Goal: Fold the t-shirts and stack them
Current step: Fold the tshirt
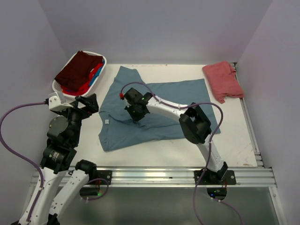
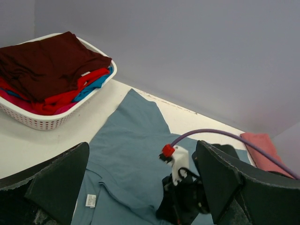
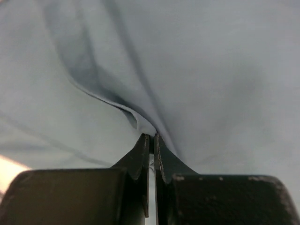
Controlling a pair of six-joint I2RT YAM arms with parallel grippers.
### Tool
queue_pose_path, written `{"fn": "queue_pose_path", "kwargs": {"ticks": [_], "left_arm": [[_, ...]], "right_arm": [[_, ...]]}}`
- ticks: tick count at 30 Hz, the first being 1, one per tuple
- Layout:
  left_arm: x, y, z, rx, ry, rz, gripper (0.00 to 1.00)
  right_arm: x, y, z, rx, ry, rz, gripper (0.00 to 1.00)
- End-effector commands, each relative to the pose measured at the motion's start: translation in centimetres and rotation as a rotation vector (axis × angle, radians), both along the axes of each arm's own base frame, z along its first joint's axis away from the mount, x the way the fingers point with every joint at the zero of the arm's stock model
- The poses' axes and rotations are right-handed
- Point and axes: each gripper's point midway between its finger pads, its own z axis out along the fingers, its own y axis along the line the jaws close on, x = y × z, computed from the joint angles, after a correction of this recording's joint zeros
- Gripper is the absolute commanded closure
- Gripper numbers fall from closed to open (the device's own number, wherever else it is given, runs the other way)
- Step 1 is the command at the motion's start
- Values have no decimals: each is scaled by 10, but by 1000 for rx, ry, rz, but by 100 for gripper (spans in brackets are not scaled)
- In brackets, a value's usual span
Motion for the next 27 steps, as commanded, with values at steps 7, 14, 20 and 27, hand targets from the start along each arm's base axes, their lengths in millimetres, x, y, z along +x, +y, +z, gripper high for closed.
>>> {"fn": "queue_pose_path", "kwargs": {"ticks": [7,14,20,27], "left_arm": [[3,-3,-1,1,5,-11,0],[2,-3,-1,2,8,-15,0],[1,-6,-1,-1,7,-33,0],[14,-42,-45,-13,137,-194,6]], "right_arm": [[102,-22,18,79,-75,-218,100],[124,-20,10,101,-49,-228,100],[117,-26,11,109,-43,-230,99],[106,-34,15,116,-41,-225,47]]}}
